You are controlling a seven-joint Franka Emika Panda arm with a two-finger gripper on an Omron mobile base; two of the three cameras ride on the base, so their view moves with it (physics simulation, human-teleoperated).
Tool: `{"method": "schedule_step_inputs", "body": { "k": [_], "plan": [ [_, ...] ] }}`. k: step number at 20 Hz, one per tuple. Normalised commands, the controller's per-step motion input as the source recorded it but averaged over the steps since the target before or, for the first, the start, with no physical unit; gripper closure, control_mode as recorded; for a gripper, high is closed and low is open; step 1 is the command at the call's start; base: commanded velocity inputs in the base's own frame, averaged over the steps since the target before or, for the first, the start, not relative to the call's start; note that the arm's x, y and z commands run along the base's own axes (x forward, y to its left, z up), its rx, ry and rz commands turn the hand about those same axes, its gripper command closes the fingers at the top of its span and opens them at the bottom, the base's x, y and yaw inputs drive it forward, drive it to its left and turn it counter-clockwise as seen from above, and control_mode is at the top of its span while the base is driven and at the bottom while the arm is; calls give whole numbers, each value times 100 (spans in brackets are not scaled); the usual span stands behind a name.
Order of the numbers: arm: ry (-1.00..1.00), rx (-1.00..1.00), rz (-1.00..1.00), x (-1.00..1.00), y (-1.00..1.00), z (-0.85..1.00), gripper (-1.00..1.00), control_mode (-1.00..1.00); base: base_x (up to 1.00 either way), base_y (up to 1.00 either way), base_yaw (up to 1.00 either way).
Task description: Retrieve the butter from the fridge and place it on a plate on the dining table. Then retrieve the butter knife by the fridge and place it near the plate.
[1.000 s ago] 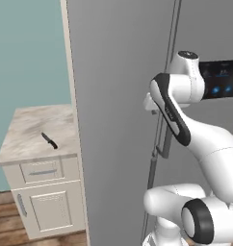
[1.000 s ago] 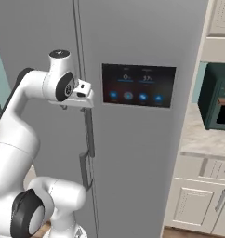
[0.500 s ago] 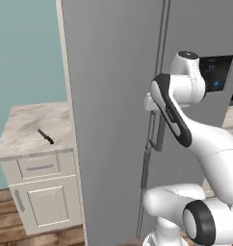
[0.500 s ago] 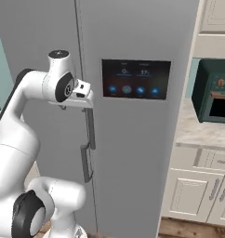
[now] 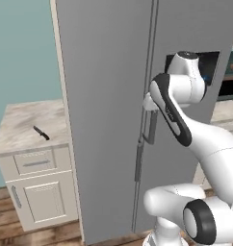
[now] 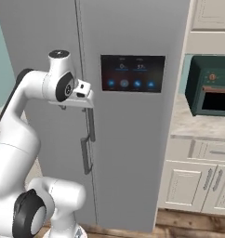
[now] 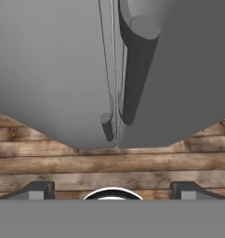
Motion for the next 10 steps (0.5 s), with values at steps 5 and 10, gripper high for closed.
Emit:
{"method": "schedule_step_inputs", "body": {
  "k": [5,10],
  "plan": [
    [0,0,0,0,0,0,-100,100,-45,0,-10],
    [0,0,0,0,0,0,-100,100,-12,0,-9]
  ]
}}
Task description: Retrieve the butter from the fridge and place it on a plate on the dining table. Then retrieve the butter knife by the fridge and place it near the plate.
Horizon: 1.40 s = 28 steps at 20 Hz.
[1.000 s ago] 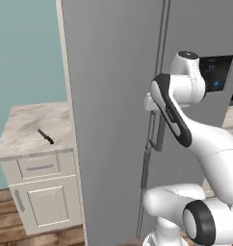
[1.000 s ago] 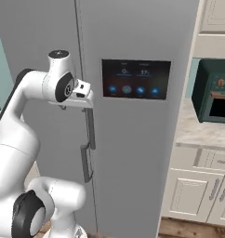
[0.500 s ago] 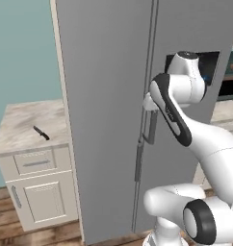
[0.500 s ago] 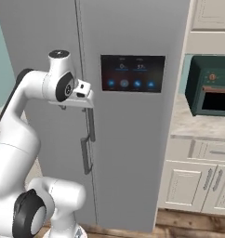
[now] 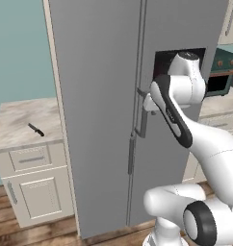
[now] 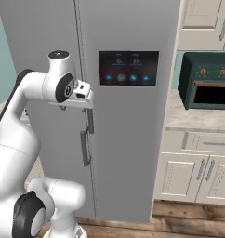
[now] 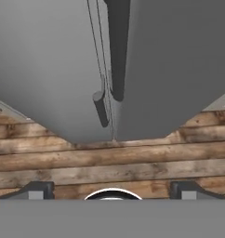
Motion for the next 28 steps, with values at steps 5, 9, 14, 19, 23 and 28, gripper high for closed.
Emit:
{"method": "schedule_step_inputs", "body": {
  "k": [5,9,14,19,23,28],
  "plan": [
    [-2,0,0,11,0,-1,-100,-100,1,0,-1],
    [-6,0,0,29,-5,-11,-100,-100,0,0,0],
    [-16,0,13,44,-30,-26,-100,-100,0,0,0],
    [-15,0,11,54,-20,-18,-100,-100,0,0,0],
    [-2,0,1,67,1,-19,-100,-100,0,0,0],
    [0,0,-8,56,14,-10,-100,-100,0,0,0]
  ]
}}
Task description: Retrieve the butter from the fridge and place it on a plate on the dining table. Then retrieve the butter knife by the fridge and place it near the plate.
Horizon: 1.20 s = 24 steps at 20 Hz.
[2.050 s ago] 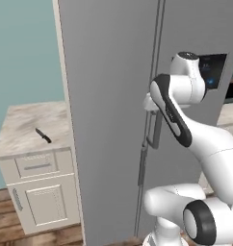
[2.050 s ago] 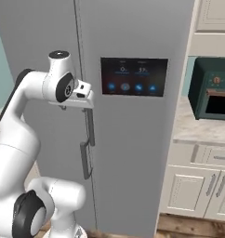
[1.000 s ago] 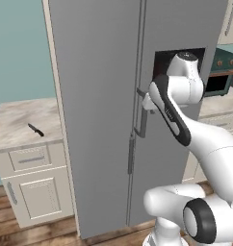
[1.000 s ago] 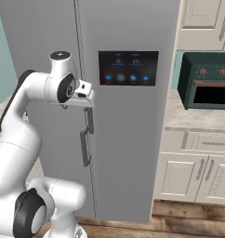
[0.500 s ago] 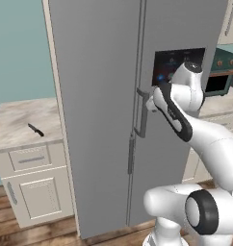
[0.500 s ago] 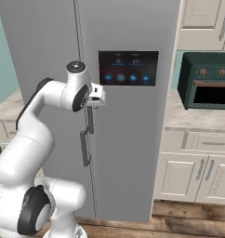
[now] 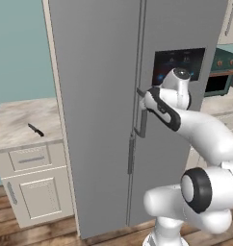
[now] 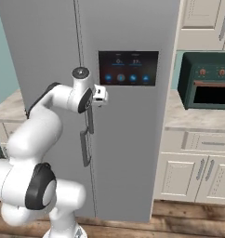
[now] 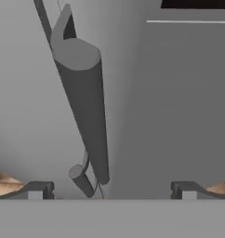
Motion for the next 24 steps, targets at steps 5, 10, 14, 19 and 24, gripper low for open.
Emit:
{"method": "schedule_step_inputs", "body": {
  "k": [5,10,14,19,24],
  "plan": [
    [0,0,-7,37,5,-6,-100,-100,0,0,0],
    [0,0,-8,43,22,-16,-100,-100,0,0,0],
    [0,0,-4,26,6,-10,-100,-100,0,0,0],
    [-1,0,0,25,0,-13,-100,-100,0,0,0],
    [-8,0,0,32,0,-14,-100,-100,0,0,0]
  ]
}}
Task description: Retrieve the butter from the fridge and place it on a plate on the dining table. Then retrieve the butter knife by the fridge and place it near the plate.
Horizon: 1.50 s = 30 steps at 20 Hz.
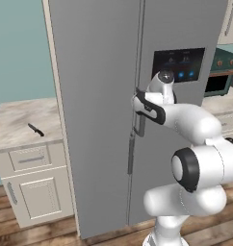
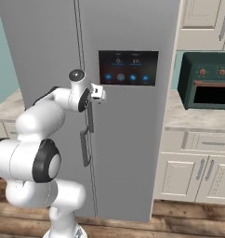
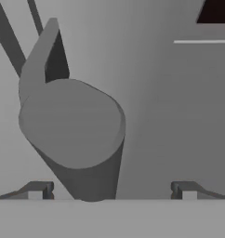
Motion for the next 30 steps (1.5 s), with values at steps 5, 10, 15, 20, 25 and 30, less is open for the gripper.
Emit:
{"method": "schedule_step_inputs", "body": {
  "k": [5,10,15,20,25,30],
  "plan": [
    [-7,0,0,42,0,-19,-100,-100,0,0,0],
    [-1,0,0,45,0,-14,100,-100,0,0,0],
    [0,0,0,18,0,-2,100,-100,0,0,0],
    [8,0,0,-28,-19,0,100,-100,0,0,0],
    [19,0,0,-98,-62,0,100,-100,0,0,0],
    [26,-1,0,-100,-80,5,100,-100,0,0,0]
  ]
}}
